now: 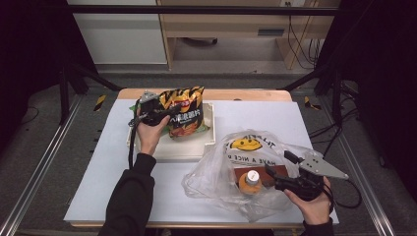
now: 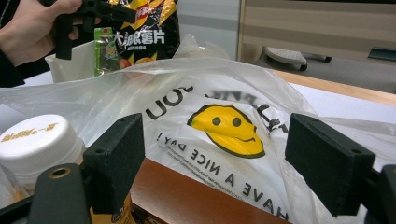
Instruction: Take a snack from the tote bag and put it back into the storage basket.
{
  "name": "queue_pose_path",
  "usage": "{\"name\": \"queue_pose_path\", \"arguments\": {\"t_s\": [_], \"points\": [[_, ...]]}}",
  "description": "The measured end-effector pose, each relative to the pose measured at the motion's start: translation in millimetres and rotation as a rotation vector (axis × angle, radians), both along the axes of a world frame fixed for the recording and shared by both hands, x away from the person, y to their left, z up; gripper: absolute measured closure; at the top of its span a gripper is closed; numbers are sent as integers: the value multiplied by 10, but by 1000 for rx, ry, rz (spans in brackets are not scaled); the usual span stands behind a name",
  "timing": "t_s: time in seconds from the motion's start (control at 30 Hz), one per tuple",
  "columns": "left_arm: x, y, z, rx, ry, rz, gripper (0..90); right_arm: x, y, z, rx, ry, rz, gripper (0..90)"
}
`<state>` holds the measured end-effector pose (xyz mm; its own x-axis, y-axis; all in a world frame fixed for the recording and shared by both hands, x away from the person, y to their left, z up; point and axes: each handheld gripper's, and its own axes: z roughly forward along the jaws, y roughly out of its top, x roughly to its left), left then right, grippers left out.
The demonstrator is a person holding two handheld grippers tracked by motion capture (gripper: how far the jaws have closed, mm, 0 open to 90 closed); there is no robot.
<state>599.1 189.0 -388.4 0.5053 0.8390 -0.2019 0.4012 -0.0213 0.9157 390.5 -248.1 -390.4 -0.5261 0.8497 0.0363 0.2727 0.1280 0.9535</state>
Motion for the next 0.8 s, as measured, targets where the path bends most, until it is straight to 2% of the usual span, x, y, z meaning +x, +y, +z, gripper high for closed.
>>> {"name": "queue_pose_path", "arguments": {"t_s": [0.07,0.17,0.2,0.3,0.37,0.43,0.53,0.63,0.7,0.8], "points": [[-82,53,17,-25,-13,1,393,-7,-6,10,4,1,-4,202],[-211,130,30,-21,-16,19,382,-7,-18,12,4,-1,-8,202],[-246,145,23,-21,-14,17,408,-8,-20,12,4,-1,-10,203],[-292,137,-9,1,13,-4,559,-4,-21,12,5,2,-12,203],[-278,97,-31,35,14,19,620,-1,-18,6,3,4,-11,205],[-238,81,-55,27,20,35,693,0,-20,1,2,4,-11,205],[-161,60,-76,47,21,64,747,0,-29,1,2,3,-11,207],[-82,35,-98,45,15,78,751,0,-32,-2,1,2,-8,209],[-33,10,-112,58,8,86,718,-1,-27,-1,3,4,-7,208],[24,-17,-134,57,6,80,641,-2,-27,4,4,5,-8,208]]}}
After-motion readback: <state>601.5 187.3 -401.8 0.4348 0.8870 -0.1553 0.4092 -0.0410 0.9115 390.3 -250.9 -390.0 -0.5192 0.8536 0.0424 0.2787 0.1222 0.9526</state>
